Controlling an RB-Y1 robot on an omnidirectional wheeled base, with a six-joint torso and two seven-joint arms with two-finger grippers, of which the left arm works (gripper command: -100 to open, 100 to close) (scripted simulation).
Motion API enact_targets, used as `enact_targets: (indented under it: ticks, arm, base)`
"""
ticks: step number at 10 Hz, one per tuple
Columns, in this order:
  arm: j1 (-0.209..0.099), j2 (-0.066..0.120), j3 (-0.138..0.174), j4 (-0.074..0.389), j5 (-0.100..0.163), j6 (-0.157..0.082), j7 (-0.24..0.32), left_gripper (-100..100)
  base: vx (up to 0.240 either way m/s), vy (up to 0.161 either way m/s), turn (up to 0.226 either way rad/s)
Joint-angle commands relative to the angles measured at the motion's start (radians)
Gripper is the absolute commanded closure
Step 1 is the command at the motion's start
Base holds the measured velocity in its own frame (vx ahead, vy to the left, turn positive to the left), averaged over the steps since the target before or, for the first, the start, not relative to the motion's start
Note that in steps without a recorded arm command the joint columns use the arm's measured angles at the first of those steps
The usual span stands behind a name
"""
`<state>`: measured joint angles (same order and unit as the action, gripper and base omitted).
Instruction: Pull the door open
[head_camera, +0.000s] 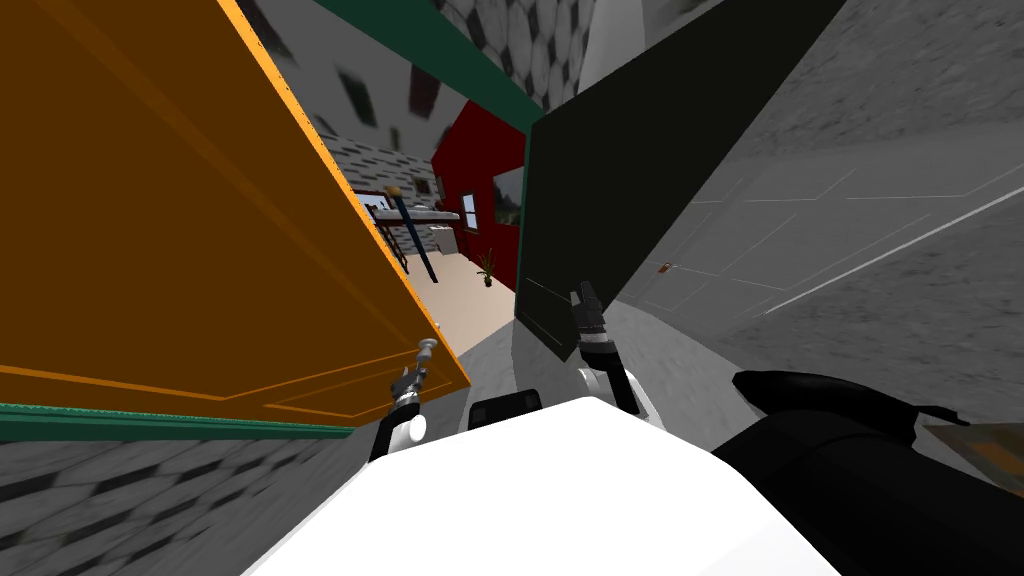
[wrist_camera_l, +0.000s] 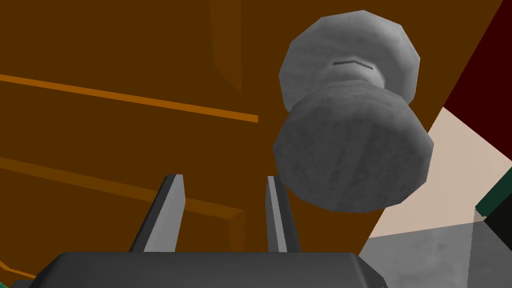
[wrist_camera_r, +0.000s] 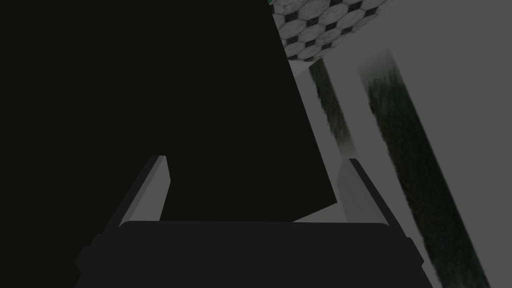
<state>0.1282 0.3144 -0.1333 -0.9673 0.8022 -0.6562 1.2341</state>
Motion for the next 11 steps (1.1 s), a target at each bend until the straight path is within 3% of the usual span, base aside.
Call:
enact_targets:
  ticks: [1, 2, 4, 6, 7, 11]
  arm:
    - [-0.005, -0.011, -0.027, 0.006, -0.013, -0.028, 0.014, -100]
    - [0.005, -0.011, -0.047, 0.004, -0.025, -0.058, 0.028, -100]
    - [0.014, -0.011, -0.067, 0.001, -0.036, -0.088, 0.042, -100]
    - [0.014, -0.011, -0.067, 0.001, -0.036, -0.088, 0.042, -100]
    - [0.024, -0.011, -0.086, -0.002, -0.047, -0.116, 0.056, -100]
    - [0.032, -0.01, -0.103, -0.004, -0.057, -0.142, 0.068, -100]
  base:
    - [-0.099, 0.07, -0.01]
    - [-0.118, 0.053, -0.101]
    - [-0.123, 0.044, -0.152]
    - [-0.046, 0.013, 0.001]
    - [-0.059, 0.025, -0.115]
    - [-0.075, 0.03, -0.069]
